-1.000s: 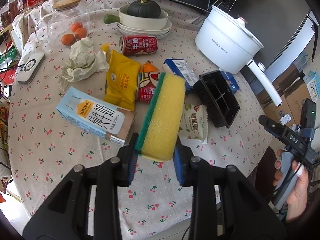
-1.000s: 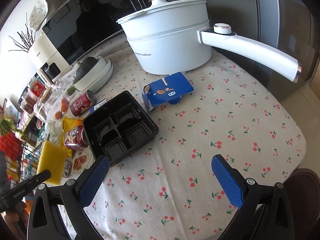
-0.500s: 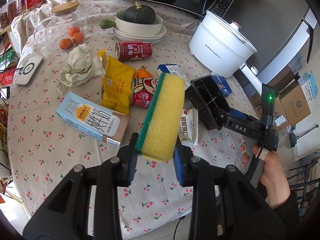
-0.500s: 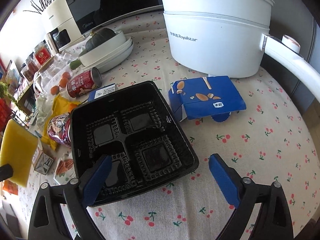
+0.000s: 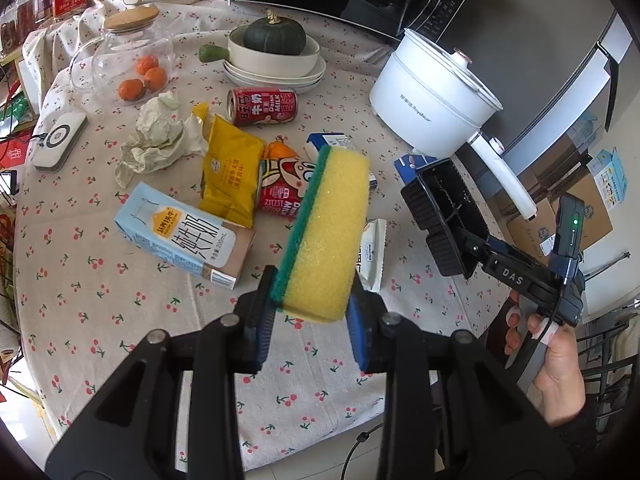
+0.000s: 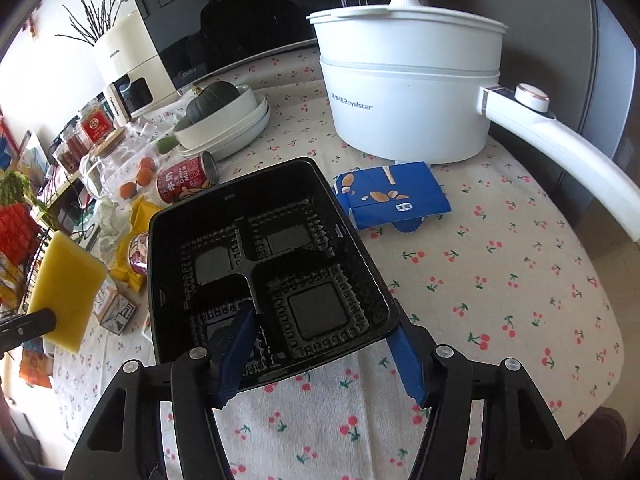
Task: Collect trash
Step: 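Grasp the black plastic tray with the right gripper and lift it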
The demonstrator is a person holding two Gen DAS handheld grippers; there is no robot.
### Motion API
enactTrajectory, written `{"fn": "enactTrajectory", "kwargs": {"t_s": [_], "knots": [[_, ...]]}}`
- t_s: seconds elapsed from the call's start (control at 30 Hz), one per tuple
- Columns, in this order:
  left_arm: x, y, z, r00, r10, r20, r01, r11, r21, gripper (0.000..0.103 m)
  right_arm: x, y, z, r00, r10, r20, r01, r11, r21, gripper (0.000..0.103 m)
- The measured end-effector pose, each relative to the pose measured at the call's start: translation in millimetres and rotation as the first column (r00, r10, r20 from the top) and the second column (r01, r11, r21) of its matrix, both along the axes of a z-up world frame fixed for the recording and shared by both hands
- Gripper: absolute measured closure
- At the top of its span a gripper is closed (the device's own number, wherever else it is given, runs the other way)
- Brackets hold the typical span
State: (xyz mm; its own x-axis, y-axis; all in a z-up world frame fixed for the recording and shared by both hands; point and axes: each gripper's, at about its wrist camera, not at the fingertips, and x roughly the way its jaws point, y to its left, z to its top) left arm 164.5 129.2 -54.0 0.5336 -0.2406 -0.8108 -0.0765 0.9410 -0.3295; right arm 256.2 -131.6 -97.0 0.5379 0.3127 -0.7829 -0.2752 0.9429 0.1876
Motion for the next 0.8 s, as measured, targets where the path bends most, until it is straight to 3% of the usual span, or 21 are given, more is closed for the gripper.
{"fn": "enactTrajectory", "kwargs": {"t_s": [0.17, 0.4, 0.63, 0.8], "knots": [[-7.4, -9.5, 8.4, 0.999, -0.027, 0.024, 0.027, 1.000, -0.006, 0.069, -32.9, -27.7, 26.9, 0.999, -0.051, 0.019, 0.051, 0.998, 0.023, 0.039], [-19.5, -40.3, 14.8, 0.994, -0.098, 0.044, 0.099, 0.995, -0.019, 0.069, -87.7, -73.9, 52.1, 0.992, -0.113, 0.062, 0.114, 0.993, -0.016, 0.039], [-32.8, -81.8, 9.4, 0.984, -0.173, 0.035, 0.174, 0.983, -0.052, 0.069, -135.8, -129.4, 51.5, 0.976, -0.210, 0.055, 0.212, 0.977, -0.033, 0.039], [-44.0, -118.9, 4.3, 0.966, -0.255, 0.033, 0.255, 0.967, 0.002, 0.069, -161.7, -167.7, 37.3, 0.958, -0.286, 0.017, 0.287, 0.958, -0.030, 0.039]]}}
